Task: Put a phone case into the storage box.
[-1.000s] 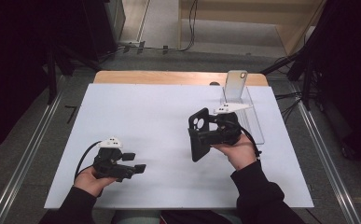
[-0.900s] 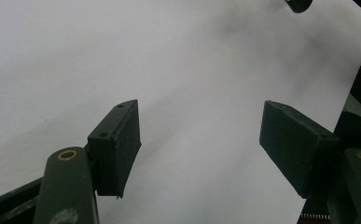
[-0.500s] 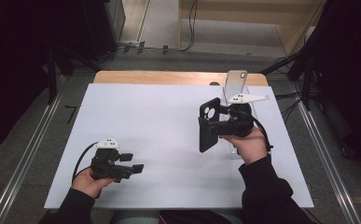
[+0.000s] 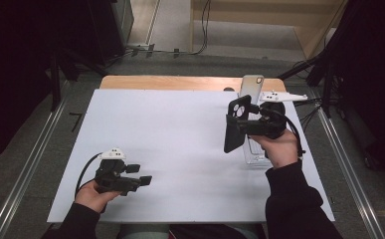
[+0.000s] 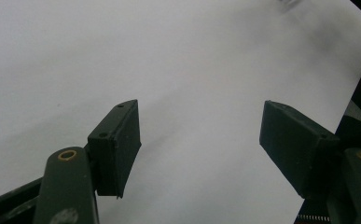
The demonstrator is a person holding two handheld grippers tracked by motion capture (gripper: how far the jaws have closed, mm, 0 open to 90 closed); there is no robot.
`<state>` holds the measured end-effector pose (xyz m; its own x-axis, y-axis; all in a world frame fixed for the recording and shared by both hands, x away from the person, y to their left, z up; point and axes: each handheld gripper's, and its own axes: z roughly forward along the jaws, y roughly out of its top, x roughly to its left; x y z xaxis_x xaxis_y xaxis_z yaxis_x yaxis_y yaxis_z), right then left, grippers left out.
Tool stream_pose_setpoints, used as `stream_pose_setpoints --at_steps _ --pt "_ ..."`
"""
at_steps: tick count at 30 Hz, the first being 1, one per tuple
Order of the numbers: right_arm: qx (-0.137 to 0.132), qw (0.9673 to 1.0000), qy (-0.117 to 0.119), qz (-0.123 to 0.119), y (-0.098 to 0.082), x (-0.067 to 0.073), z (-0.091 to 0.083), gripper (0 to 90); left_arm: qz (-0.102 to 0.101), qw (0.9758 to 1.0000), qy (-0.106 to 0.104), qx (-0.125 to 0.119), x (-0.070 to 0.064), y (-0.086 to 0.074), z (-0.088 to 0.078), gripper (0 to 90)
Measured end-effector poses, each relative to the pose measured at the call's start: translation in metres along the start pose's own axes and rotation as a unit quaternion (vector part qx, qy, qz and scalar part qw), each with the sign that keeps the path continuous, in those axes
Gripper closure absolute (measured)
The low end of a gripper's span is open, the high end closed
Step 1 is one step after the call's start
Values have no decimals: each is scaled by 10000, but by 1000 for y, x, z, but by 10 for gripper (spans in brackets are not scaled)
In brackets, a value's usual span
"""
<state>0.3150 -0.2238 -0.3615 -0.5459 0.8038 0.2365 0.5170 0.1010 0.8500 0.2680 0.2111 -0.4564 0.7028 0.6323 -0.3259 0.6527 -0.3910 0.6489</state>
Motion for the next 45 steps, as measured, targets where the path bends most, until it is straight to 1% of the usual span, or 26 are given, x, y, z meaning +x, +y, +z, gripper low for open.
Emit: stream_pose_setpoints --at_steps 2,5,7,9,10,13,17,21,23,25,27,32,33,34,35,36,37,41,42,45 --pt "-19 10000 -84 40 0 -4 -3 123 -19 10000 -5 -8 0 0 0 293" --pt "-65 9997 -214 92 0 -10 -7 123 8 10000 -13 11 0 0 0 293" --pt "-88 9995 -274 104 0 -14 -9 123 10 10000 -3 13 0 0 0 293" --pt "-121 9993 -300 167 0 -18 -11 123 -12 10000 2 -5 -1 0 0 293" --pt "-143 9991 -359 177 0 -19 -12 123 -12 10000 3 -6 -1 0 0 293" --pt "-143 9980 -594 155 0 -24 -14 122 14 10000 1 21 -1 0 0 293" --pt "-179 9966 -770 236 -1 -32 -17 122 11 10000 -9 19 -1 0 0 293" --pt "-243 9948 -963 210 -2 -37 -19 122 -19 10000 -21 -10 -1 0 0 293" --pt "-258 9941 -1028 228 -2 -40 -20 122 -20 9999 -56 -92 -2 1 -1 293" --pt "-278 9936 -1062 274 -3 -44 -21 123 -25 9999 -89 -126 -2 2 -2 293" --pt "-306 9930 -1104 293 -3 -47 -20 123 -10 9999 -82 -96 -2 1 -1 293" --pt "-302 9918 -1192 350 -3 -54 -18 122 -45 10000 -62 -53 -1 1 -1 293" --pt "-292 9916 -1196 396 -4 -54 -17 122 -55 9999 -66 -56 0 1 -1 293" --pt "-297 9916 -1193 393 -4 -55 -16 122 -60 9999 -78 -51 0 1 -1 293" --pt "-303 9915 -1224 336 -4 -56 -15 122 -69 9999 -76 -61 0 1 0 293" --pt "-300 9912 -1247 325 -3 -58 -14 122 -42 10000 -58 -54 1 2 0 293" --pt "-292 9909 -1267 335 -2 -61 -12 122 -41 9999 -88 -60 1 3 1 293" --pt "-322 9896 -1328 444 2 -71 -7 122 -39 10000 -71 -31 2 3 1 293" --pt "-334 9889 -1368 484 3 -74 -5 122 -49 10000 -75 -26 2 2 2 293" --pt "-386 9877 -1380 621 4 -82 0 122 -40 10000 -50 1 2 2 3 293"
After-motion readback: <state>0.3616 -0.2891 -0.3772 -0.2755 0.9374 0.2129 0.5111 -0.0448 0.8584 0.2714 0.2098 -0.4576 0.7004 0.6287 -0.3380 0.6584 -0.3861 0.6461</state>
